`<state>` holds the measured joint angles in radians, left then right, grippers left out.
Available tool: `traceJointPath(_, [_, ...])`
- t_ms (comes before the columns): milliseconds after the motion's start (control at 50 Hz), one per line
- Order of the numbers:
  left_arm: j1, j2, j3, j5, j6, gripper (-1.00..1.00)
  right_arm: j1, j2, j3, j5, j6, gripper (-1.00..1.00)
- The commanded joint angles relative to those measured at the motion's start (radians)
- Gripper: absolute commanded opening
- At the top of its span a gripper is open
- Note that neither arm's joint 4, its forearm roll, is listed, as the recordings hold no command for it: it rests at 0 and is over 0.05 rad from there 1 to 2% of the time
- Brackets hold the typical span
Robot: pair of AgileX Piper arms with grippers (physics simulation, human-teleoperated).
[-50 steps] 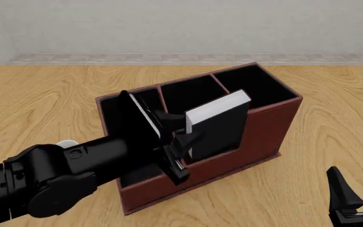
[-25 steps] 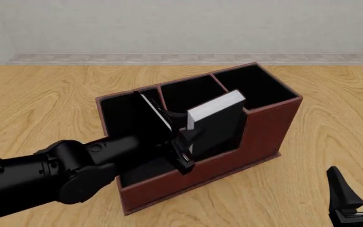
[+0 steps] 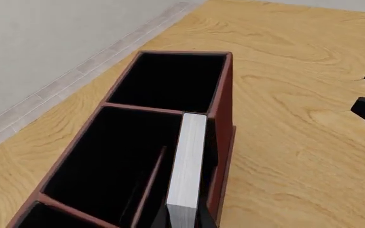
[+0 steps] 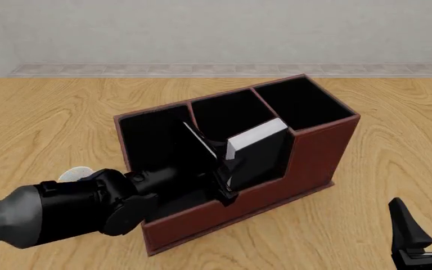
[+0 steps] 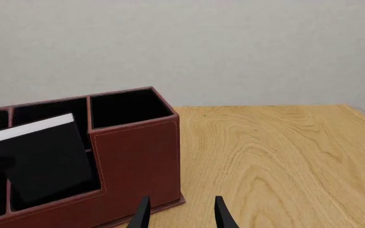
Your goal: Pick up the book and place it in the back compartment of the caddy.
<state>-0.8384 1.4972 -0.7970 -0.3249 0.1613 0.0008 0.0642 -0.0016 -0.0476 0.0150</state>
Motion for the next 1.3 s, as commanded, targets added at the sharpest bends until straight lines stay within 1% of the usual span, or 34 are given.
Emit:
traceJointPath(20, [0.006, 0.050, 0.001, -0.051, 0.017, -1.00, 0.000, -0.001, 0.000, 0.001, 0.000, 1.00])
traceJointPath(380, [0.023, 0.108, 0.023, -0.105, 0.011, -1.00, 0.000, 0.007, 0.000, -0.007, 0.000, 1.00])
traceJointPath(620, [0.024, 0.099, 0.028, -0.106, 0.005, -1.00, 0.000, 0.008, 0.000, -0.008, 0.000, 1.00])
traceJointPath(640, [0.024, 0.098, 0.029, -0.107, 0.004, 1.00, 0.000, 0.006, 0.000, -0.006, 0.000, 1.00])
traceJointPath(820, [0.017, 0.083, 0.035, -0.101, 0.001, 1.00, 0.000, 0.013, 0.001, -0.014, 0.000, 1.00])
traceJointPath(1020, [0.014, 0.058, 0.043, -0.085, 0.015, 1.00, 0.000, 0.007, 0.000, -0.007, 0.000, 1.00])
traceJointPath(1300, [0.009, -0.014, 0.068, -0.038, 0.008, 1.00, 0.000, 0.008, 0.001, -0.009, 0.000, 1.00])
